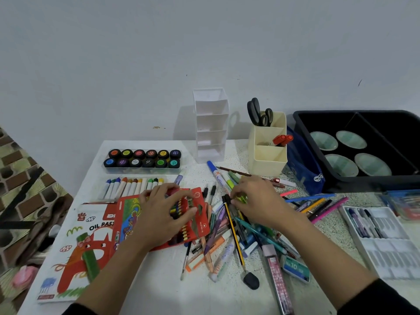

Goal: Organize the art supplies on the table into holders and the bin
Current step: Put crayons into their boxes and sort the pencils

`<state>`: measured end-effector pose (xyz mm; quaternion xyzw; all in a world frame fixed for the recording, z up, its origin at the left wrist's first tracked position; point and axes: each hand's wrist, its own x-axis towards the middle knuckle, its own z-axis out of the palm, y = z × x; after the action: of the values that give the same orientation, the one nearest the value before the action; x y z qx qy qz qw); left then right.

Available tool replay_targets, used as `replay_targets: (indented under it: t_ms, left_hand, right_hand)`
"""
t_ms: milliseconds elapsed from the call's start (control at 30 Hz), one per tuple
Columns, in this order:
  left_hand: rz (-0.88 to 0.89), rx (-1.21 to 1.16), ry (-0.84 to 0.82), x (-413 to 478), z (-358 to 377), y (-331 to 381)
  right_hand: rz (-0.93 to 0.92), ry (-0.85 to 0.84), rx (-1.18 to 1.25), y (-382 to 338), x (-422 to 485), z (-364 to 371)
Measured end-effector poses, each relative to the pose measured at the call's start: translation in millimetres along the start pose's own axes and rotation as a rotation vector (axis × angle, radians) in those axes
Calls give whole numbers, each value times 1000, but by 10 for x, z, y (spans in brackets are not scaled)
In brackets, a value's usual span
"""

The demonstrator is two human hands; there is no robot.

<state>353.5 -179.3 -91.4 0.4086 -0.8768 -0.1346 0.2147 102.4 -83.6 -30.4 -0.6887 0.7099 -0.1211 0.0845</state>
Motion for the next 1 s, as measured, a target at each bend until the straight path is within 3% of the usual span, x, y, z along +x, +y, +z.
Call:
replay_targets:
  t_ms: [333,467,667,800,1000]
  left_hand:
    - [-50,-1,3,-7,-154,-113]
    - [-59,-20,1,33,-249,-237]
    - [-68,-12,-119,74,-300,-367]
    - [-53,-1,-155,101,-316,-391]
    - [-65,-5,-208,123,-387,-508]
  right_hand:
    - [34,61,285,14,-1,-51]
    - [-15,30,261,-21,20,12]
    - [91,170,303,101,93,-90]
    - [-17,90,327,-39,126,-20]
    - [-234,-59,86,-390,119,273]
